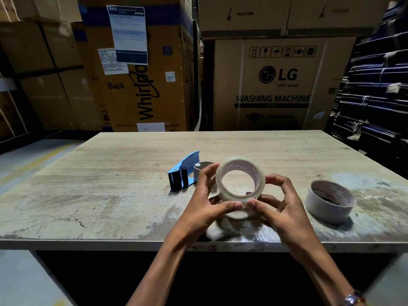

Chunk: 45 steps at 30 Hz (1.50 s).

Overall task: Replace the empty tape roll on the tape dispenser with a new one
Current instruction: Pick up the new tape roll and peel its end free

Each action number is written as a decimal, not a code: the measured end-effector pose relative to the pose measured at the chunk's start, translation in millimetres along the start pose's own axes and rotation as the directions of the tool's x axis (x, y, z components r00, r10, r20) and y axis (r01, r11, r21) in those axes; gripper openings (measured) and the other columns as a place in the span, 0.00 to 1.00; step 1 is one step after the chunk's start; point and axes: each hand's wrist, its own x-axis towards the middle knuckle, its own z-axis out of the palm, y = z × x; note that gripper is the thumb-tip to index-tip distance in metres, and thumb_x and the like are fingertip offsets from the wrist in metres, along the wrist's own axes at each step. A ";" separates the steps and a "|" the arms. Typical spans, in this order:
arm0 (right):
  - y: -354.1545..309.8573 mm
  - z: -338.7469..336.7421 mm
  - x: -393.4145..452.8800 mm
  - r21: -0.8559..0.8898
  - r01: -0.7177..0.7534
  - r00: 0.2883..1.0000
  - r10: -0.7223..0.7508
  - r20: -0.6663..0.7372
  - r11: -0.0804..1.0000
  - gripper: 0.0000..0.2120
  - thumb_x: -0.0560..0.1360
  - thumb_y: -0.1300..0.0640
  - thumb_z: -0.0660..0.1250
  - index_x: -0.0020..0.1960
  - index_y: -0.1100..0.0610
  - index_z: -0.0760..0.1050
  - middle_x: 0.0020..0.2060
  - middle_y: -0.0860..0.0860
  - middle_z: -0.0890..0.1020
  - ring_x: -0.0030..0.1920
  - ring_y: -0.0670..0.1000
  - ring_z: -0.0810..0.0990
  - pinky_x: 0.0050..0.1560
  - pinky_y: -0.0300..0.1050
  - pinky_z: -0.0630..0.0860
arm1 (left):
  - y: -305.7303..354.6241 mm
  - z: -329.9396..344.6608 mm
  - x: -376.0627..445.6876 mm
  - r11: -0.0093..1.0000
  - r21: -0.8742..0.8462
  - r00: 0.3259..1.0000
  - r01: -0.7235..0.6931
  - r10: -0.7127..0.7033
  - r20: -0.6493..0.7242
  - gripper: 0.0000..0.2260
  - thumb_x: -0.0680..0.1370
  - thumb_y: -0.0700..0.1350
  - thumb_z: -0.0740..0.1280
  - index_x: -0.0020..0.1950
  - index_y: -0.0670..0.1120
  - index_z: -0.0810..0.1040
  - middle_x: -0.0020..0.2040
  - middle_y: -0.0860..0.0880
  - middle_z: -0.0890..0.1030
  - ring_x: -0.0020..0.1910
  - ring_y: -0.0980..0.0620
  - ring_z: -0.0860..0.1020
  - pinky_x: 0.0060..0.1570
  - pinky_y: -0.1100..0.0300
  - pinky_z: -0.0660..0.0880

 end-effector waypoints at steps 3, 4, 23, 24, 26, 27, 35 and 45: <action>-2.3 -0.1 -0.5 0.045 -0.045 0.998 0.046 -0.036 0.998 0.29 0.62 0.49 0.82 0.58 0.44 0.73 0.53 0.66 0.83 0.45 0.59 0.86 0.41 0.55 0.84 | 1.8 0.5 -0.7 1.000 -0.009 1.000 -0.011 0.011 -0.008 0.36 0.67 0.41 0.80 0.70 0.57 0.68 0.69 0.55 0.75 0.72 0.56 0.71 0.64 0.58 0.77; -2.9 0.8 -0.5 0.063 -0.050 0.997 0.054 -0.049 0.997 0.29 0.61 0.46 0.82 0.58 0.44 0.74 0.52 0.65 0.84 0.42 0.58 0.86 0.41 0.59 0.84 | 2.9 0.1 -0.9 1.000 -0.007 1.000 -0.013 0.013 -0.026 0.35 0.67 0.43 0.80 0.69 0.57 0.69 0.69 0.55 0.76 0.71 0.56 0.72 0.63 0.58 0.77; -3.1 -2.9 -1.0 0.112 -0.111 0.992 0.117 -0.051 0.987 0.24 0.65 0.38 0.77 0.58 0.42 0.77 0.53 0.42 0.85 0.41 0.54 0.88 0.35 0.40 0.80 | 6.5 5.7 -7.3 0.983 0.175 0.992 -0.062 0.080 -0.095 0.29 0.69 0.52 0.77 0.69 0.55 0.73 0.61 0.56 0.81 0.63 0.59 0.77 0.52 0.63 0.81; -3.5 -2.3 -0.9 0.101 -0.109 0.992 0.115 -0.054 0.989 0.25 0.64 0.36 0.78 0.57 0.42 0.77 0.52 0.40 0.85 0.41 0.53 0.88 0.35 0.41 0.80 | 6.3 7.0 -8.2 0.978 0.199 0.991 -0.066 0.089 -0.105 0.31 0.68 0.53 0.77 0.69 0.54 0.73 0.61 0.56 0.81 0.63 0.59 0.77 0.52 0.61 0.82; -4.3 -1.4 -1.3 0.087 -0.108 0.992 0.114 -0.060 0.990 0.29 0.61 0.32 0.79 0.56 0.41 0.77 0.52 0.38 0.84 0.41 0.54 0.88 0.35 0.43 0.80 | 6.1 7.7 -10.1 0.972 0.226 0.987 -0.068 0.099 -0.127 0.31 0.66 0.53 0.76 0.68 0.53 0.73 0.59 0.54 0.81 0.61 0.59 0.78 0.50 0.60 0.83; -4.4 -1.2 -1.5 0.090 -0.109 0.991 0.115 -0.065 0.990 0.29 0.60 0.32 0.79 0.56 0.42 0.78 0.52 0.39 0.84 0.41 0.55 0.88 0.34 0.43 0.80 | 6.4 7.5 -10.6 0.970 0.233 0.986 -0.068 0.100 -0.131 0.30 0.66 0.53 0.75 0.68 0.53 0.73 0.59 0.55 0.81 0.60 0.60 0.78 0.49 0.61 0.82; -2.9 -2.5 -1.3 0.070 -0.135 0.986 0.141 -0.086 0.988 0.30 0.61 0.32 0.78 0.58 0.43 0.76 0.50 0.43 0.86 0.39 0.59 0.88 0.34 0.52 0.79 | 7.9 6.6 -11.1 0.970 0.238 0.989 -0.050 0.082 -0.126 0.27 0.68 0.47 0.73 0.67 0.52 0.73 0.59 0.53 0.80 0.58 0.62 0.78 0.47 0.64 0.81; -4.4 -4.3 -5.3 0.123 -0.092 0.996 0.090 0.017 0.988 0.27 0.66 0.43 0.78 0.62 0.40 0.74 0.53 0.58 0.87 0.52 0.58 0.87 0.42 0.47 0.83 | 5.2 0.2 -8.7 0.997 -0.072 0.990 0.018 -0.028 -0.136 0.16 0.75 0.44 0.66 0.63 0.48 0.78 0.56 0.44 0.84 0.53 0.50 0.85 0.47 0.58 0.82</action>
